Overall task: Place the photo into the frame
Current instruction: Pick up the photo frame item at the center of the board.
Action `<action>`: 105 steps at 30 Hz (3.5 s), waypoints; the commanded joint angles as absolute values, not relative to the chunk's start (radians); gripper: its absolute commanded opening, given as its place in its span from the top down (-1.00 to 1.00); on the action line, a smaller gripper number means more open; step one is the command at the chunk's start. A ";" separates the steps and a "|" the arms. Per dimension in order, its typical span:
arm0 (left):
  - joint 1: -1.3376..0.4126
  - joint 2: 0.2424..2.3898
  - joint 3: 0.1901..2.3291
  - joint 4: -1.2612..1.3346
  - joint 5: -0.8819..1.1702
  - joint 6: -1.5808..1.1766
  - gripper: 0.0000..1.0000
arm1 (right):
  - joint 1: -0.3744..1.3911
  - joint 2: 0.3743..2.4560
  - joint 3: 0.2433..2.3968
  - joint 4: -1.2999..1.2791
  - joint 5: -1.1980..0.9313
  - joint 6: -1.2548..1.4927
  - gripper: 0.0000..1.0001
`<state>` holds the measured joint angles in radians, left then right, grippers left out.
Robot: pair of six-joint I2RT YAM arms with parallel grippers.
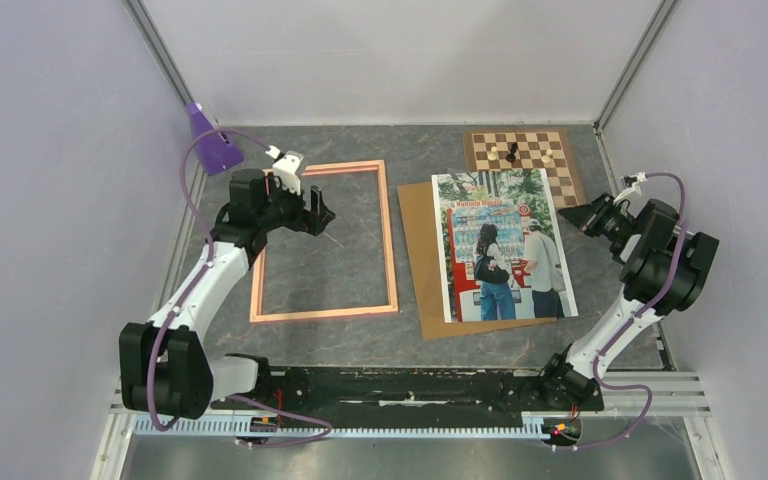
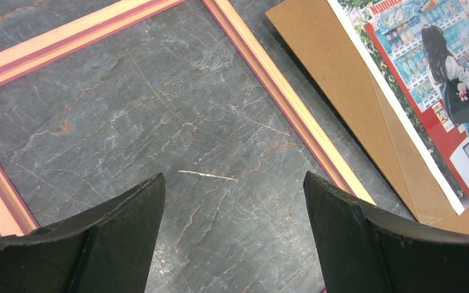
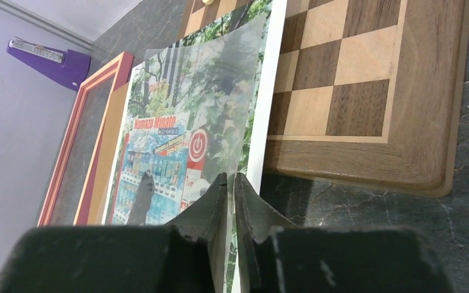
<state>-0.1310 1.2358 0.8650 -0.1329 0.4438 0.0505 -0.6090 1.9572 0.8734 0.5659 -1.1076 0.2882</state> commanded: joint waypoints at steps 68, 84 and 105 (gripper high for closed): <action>-0.439 1.999 1.450 0.308 0.881 -0.162 -0.80 | -0.470 1.170 0.893 0.628 -1.241 0.717 1.00; -0.436 2.031 1.312 0.720 1.084 -0.410 -0.79 | -0.450 1.123 0.939 0.661 -1.235 0.799 1.00; -0.447 1.975 1.226 0.890 1.101 -0.541 0.22 | -0.446 1.116 1.000 0.361 -1.182 0.530 1.00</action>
<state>-0.4446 2.0624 1.2430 0.9115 1.0863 -0.6006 -0.4488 1.1282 0.9497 0.4358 -1.2129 0.6308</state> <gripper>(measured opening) 0.437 0.006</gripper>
